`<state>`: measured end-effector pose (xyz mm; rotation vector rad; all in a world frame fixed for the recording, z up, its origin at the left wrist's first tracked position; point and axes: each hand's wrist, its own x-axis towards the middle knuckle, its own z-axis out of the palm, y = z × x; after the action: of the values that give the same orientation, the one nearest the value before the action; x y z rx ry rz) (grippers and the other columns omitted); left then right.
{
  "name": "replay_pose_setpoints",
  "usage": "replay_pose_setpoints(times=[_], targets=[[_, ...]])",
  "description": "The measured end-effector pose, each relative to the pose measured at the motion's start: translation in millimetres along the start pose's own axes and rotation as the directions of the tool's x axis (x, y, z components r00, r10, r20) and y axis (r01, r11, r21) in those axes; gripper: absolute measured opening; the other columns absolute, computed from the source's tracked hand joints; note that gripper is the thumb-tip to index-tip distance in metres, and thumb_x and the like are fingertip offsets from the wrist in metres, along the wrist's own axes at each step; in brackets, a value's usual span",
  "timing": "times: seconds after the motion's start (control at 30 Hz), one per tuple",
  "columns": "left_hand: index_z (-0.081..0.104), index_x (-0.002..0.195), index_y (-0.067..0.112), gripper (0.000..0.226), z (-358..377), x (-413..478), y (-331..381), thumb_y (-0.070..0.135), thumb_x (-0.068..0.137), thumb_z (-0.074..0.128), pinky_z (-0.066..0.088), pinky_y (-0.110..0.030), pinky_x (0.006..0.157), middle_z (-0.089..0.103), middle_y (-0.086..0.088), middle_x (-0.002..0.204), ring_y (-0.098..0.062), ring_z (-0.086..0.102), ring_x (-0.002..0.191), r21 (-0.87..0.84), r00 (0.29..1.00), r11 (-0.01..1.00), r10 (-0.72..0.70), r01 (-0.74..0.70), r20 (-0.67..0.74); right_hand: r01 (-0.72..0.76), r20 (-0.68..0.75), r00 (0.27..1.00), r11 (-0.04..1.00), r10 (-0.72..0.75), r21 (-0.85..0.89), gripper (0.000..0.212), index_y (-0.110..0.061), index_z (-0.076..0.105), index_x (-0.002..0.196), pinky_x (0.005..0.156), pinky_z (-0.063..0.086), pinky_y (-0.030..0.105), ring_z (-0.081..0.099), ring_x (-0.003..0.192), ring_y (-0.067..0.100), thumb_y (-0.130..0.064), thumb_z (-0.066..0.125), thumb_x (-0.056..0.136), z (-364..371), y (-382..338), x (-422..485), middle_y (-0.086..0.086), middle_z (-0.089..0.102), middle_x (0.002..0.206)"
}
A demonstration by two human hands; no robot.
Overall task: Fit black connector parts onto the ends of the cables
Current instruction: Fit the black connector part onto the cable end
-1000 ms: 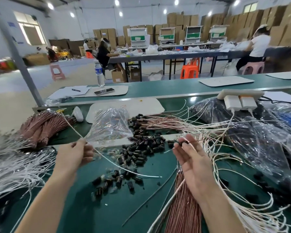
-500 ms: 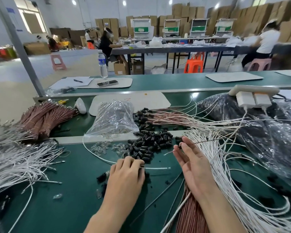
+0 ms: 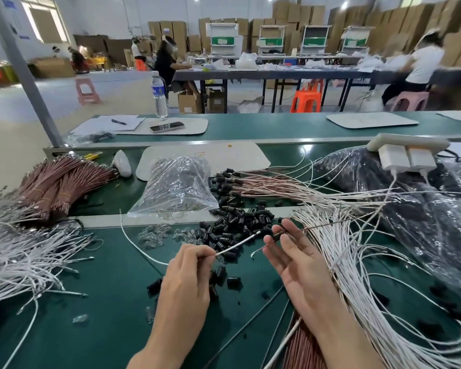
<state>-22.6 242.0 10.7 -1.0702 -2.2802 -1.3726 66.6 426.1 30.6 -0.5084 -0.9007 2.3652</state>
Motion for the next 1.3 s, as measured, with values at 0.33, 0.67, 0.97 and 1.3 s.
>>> replay_pose_setpoints(times=[0.33,0.67,0.97,1.3], targets=[[0.06,0.112,0.031,0.02,3.8,-0.4,-4.0,0.036,0.102,0.044,0.051,-0.034,0.077,0.054,0.025,0.103,-0.01,0.059,0.092,0.043,0.999,0.999,0.02,-0.022,0.037,-0.061,0.082,0.995,0.998,0.058,0.027,0.027,-0.011,0.072,0.114,0.074,0.062,0.032,0.075,0.096,0.027,-0.003,0.057,0.093,6.5,5.3,-7.2,0.013,0.073,0.119],[0.058,0.111,0.035,0.018,2.9,-0.6,-2.0,0.037,0.102,0.043,0.051,-0.036,0.076,0.054,0.025,0.102,-0.01,0.058,0.09,0.052,0.998,0.998,0.034,-0.036,0.051,-0.064,0.092,0.993,0.996,0.07,-0.067,0.031,-0.014,0.073,0.114,0.073,0.062,0.032,0.074,0.09,0.022,-0.007,0.065,0.085,8.3,8.2,-8.2,0.012,0.074,0.116],[0.06,0.112,0.031,0.016,3.5,-0.1,-2.4,0.034,0.101,0.048,0.051,-0.032,0.074,0.053,0.026,0.102,-0.009,0.059,0.087,0.071,0.999,0.997,0.042,-0.044,0.033,-0.077,0.087,0.993,0.995,0.082,-0.066,0.028,-0.014,0.078,0.107,0.072,0.061,0.031,0.074,0.086,0.023,-0.007,0.069,0.082,8.5,8.4,-8.1,0.013,0.075,0.109],[0.06,0.113,0.031,0.014,3.8,0.2,-2.5,0.03,0.102,0.051,0.051,-0.03,0.072,0.052,0.025,0.102,-0.007,0.059,0.083,0.032,0.998,0.997,0.068,-0.068,0.001,-0.097,0.106,0.989,0.992,0.105,-0.078,0.038,-0.009,0.07,0.118,0.071,0.062,0.029,0.074,0.084,0.021,-0.007,0.069,0.08,10.8,8.3,-10.7,0.012,0.074,0.105]])
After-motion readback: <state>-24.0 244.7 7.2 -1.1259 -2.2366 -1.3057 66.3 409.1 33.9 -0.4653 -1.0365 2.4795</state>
